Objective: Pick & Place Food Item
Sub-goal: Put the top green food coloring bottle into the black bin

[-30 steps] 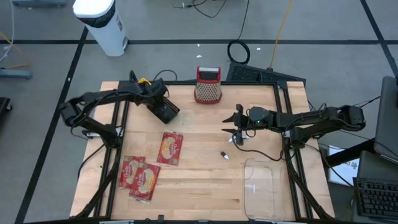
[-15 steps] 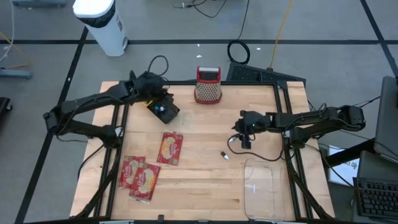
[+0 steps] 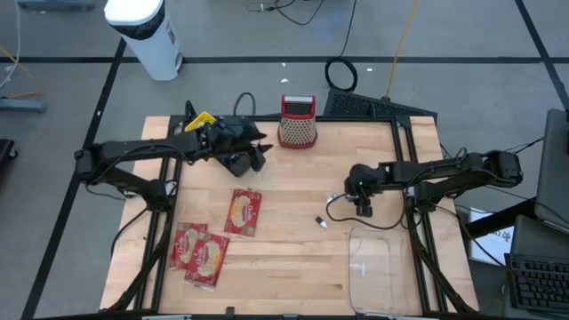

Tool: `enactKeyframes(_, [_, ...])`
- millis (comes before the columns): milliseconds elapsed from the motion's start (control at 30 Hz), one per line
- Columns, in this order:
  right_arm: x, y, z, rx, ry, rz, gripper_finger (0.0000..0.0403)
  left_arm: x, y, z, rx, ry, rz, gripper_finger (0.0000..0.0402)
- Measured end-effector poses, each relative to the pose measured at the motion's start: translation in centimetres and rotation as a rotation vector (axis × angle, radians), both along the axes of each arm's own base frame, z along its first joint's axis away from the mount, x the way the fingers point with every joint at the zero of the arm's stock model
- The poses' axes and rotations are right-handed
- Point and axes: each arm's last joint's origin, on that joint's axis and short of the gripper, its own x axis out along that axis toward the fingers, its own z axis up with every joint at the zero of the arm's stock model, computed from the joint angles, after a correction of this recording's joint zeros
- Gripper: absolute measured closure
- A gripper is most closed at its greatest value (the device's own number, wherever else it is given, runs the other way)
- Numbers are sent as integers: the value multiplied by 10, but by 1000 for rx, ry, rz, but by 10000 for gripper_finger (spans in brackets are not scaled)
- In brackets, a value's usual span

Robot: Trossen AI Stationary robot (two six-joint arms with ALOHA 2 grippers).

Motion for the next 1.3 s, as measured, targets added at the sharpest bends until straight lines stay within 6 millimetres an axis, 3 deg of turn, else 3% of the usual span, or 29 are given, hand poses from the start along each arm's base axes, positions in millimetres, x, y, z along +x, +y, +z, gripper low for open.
enactKeyframes(300, [-7, 1, -3, 37, 83, -51, 236, 18, 6, -23, -17, 56, 0, 204])
enactKeyframes(633, [-3, -1, -9, -17, 100, -12, 236, 22, 4, -23, -15, 28, -4, 204])
enactKeyframes(1033, [1, -12, -16, -382, 162, -139, 236, 24, -2, -23, -17, 23, -22, 204])
enactKeyframes(1300, [2, -11, -12, -294, 111, -190, 236, 24, -2, -23, -20, 22, -23, 204])
